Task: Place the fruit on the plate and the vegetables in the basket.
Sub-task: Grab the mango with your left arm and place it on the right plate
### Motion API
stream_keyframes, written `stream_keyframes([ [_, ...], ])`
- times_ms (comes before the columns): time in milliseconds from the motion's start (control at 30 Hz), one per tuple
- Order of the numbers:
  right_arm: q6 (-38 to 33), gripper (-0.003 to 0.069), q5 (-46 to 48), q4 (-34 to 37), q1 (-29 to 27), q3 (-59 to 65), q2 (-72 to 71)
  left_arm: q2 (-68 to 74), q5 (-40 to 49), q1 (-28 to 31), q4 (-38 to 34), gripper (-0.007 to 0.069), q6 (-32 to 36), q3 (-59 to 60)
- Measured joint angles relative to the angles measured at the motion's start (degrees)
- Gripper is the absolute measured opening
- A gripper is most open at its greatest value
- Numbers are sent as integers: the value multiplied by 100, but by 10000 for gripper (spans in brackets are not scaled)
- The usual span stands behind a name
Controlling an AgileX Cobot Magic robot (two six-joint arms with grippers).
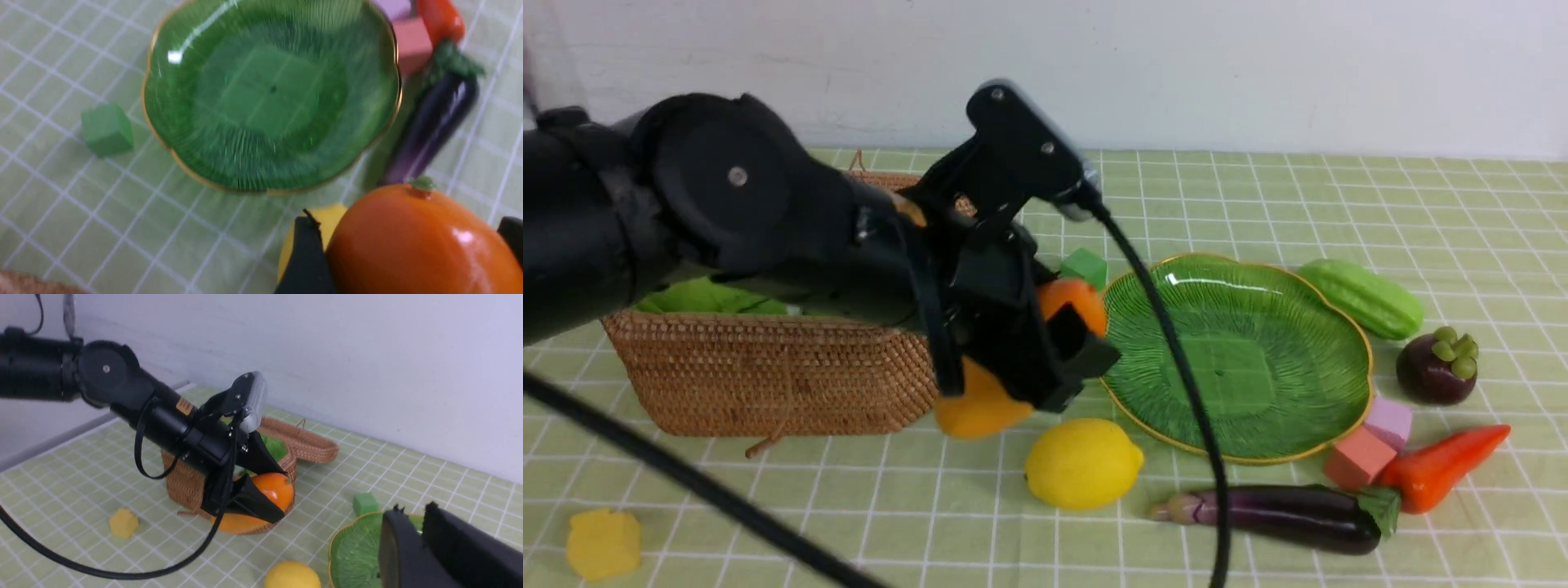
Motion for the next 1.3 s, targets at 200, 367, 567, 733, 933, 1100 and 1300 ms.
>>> stream_keyframes([
  [200,770,97,-200,-632,0,0,5,1359,-241,-294,-1297,521,865,-1075],
  [367,1434,97,85,-1231,0,0,5,2442,-326,-381,-1736,521,966,-1973],
  [567,1718,102,430,-1298,0,2,5,3588,-452,-381,-1843,521,1065,-2984],
  [733,1734,107,516,-1298,0,2,5,4146,-494,-381,-1859,521,1081,-3482],
  [933,1734,111,527,-1290,0,2,5,4278,-511,-381,-1859,538,1081,-3578],
  [1100,1734,114,529,-1290,0,2,5,4278,-505,-381,-1871,594,1081,-3599],
  [1300,1734,118,547,-1284,0,2,5,4249,-370,-381,-1901,596,1018,-3599],
])
